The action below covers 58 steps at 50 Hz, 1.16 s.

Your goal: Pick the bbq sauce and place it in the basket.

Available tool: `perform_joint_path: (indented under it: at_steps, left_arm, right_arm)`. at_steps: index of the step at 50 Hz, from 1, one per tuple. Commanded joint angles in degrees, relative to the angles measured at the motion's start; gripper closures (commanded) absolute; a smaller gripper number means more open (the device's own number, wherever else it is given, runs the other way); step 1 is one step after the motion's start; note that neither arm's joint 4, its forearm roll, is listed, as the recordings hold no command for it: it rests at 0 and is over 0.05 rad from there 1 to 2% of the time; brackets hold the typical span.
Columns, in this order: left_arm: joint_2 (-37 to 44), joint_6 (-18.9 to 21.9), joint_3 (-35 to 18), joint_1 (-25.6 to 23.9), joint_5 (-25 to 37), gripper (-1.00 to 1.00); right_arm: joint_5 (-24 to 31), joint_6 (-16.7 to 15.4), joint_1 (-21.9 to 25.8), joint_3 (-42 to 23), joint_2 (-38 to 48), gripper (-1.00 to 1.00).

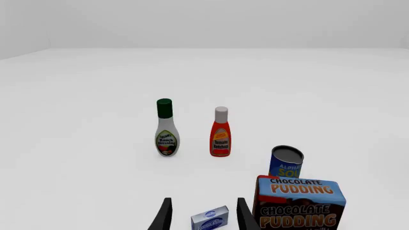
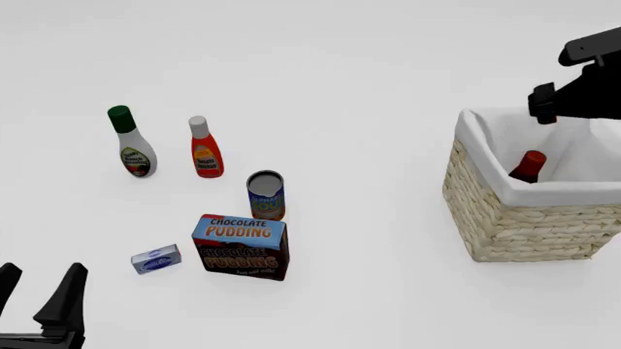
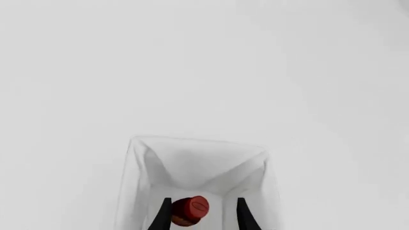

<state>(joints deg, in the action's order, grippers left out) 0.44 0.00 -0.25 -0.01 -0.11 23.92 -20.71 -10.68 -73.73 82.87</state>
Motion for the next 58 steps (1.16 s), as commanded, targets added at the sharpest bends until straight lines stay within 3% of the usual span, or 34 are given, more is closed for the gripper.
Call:
perform_joint_path:
  at_steps: [1, 16, 25, 30, 40, 58]
  left_arm:
    - [0.0, 0.0, 0.0, 0.0, 0.0, -1.0]
    - [0.0, 0.0, 0.0, 0.0, 0.0, -1.0]
    - [0.0, 0.0, 0.0, 0.0, 0.0, -1.0]
    - [0.0, 0.0, 0.0, 0.0, 0.0, -1.0]
    - [0.0, 0.0, 0.0, 0.0, 0.0, -1.0]
    - [0.0, 0.0, 0.0, 0.0, 0.0, -1.0]
  right_arm:
    - [2.9, 0.3, 0.6, -1.7, -4.1, -1.0]
    - [3.1, 1.4, 1.2, -0.3, -8.9, -1.0]
    - [0.4, 2.1, 1.5, 4.2, -13.1, -1.0]
    - [-0.3, 4.2, 1.5, 4.7, -15.1, -1.0]
    - [-2.3, 4.8, 1.0, 8.0, -18.5, -1.0]
    - [-2.9, 8.6, -0.8, 9.1, -25.7, -1.0]
